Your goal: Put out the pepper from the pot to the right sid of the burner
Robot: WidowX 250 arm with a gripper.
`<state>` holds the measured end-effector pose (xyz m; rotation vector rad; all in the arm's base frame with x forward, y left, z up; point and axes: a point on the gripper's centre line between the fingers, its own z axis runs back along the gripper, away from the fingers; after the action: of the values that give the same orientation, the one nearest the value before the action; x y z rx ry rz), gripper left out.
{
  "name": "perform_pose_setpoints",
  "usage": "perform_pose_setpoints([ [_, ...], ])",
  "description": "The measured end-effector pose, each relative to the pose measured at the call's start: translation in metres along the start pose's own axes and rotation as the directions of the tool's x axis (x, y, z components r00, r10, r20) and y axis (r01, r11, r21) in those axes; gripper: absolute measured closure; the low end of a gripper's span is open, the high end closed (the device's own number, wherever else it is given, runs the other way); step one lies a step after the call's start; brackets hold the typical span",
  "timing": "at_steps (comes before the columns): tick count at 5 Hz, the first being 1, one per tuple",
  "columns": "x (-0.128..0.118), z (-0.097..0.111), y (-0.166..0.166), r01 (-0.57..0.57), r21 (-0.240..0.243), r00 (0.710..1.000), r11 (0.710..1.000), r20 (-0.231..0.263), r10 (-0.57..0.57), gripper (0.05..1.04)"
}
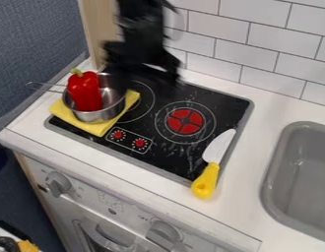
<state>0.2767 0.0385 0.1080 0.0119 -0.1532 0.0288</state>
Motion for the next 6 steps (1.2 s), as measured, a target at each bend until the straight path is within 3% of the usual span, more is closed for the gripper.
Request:
perform_pose_setpoints([
  [1,0.008,0.014,0.032,-0.07,-0.002,0.997,0.998,0.035,0.07,0.083],
  [2,0.011,0.002,0.067,-0.161,0.004,0.987,0.987,0.007,0.161,0.083],
  [4,0.014,-0.03,0.092,-0.212,0.013,0.974,0.977,-0.079,0.212,0.083],
  [5,0.014,-0.029,0.101,-0.24,0.008,0.968,0.971,-0.078,0.24,0.083],
  [6,0.014,-0.026,0.105,-0.254,-0.027,0.965,0.967,-0.068,0.252,0.083],
])
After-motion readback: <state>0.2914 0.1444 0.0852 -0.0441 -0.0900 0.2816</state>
